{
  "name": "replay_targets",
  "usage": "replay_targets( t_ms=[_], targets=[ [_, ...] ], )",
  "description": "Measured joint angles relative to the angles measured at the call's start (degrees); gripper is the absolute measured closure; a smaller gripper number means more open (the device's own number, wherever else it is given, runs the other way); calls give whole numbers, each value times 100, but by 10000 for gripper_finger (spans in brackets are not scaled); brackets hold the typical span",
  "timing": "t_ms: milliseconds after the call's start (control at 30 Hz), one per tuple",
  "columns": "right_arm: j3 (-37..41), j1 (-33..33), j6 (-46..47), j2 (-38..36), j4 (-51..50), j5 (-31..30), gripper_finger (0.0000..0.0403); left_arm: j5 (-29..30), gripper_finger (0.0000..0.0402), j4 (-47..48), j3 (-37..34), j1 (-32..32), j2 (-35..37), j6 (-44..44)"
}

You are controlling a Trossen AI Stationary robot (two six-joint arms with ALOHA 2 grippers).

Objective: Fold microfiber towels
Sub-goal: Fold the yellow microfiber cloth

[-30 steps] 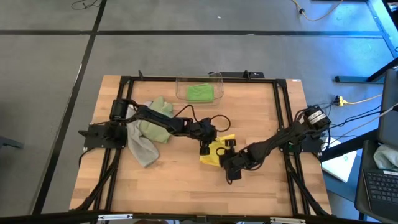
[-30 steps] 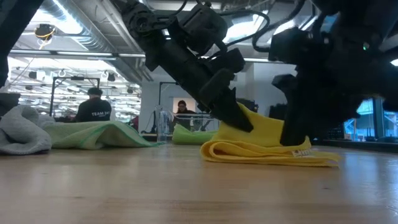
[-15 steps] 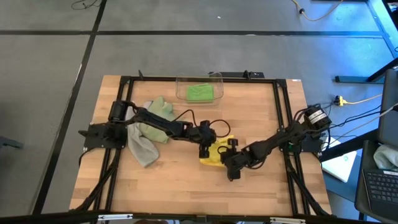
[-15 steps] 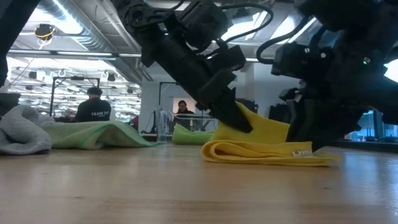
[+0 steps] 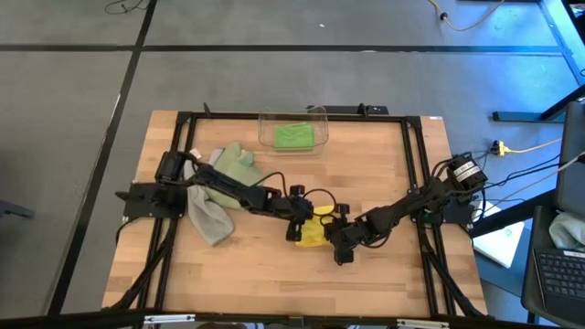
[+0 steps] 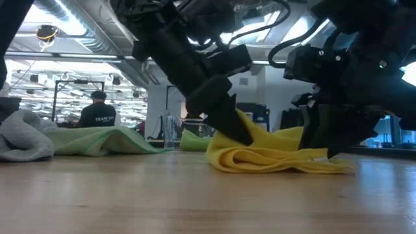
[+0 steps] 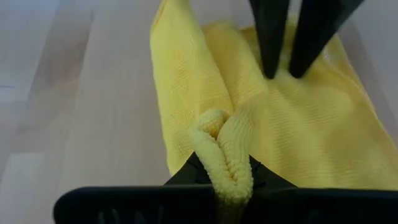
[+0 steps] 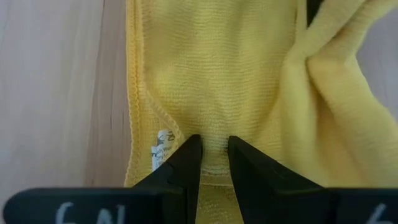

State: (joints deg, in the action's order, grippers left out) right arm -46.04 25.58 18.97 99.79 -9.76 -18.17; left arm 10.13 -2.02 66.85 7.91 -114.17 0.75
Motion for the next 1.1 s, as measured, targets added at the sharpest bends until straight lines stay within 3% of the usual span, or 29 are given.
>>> replay_targets(
  t_ms=[233,533,967,1100],
  targets=[
    [-2,0,-123,2,-15,-13,315,4,401,-5,0,123,0,-61],
    [-4,-71,-134,4,-65,32,315,1049,401,129,-6,183,329,-55],
    [-25,-72,-134,9,-128,33,315,1018,401,84,-4,578,474,-61],
    [-176,-72,-216,22,-316,27,315,1036,401,-311,-4,630,472,-19]
  ],
)
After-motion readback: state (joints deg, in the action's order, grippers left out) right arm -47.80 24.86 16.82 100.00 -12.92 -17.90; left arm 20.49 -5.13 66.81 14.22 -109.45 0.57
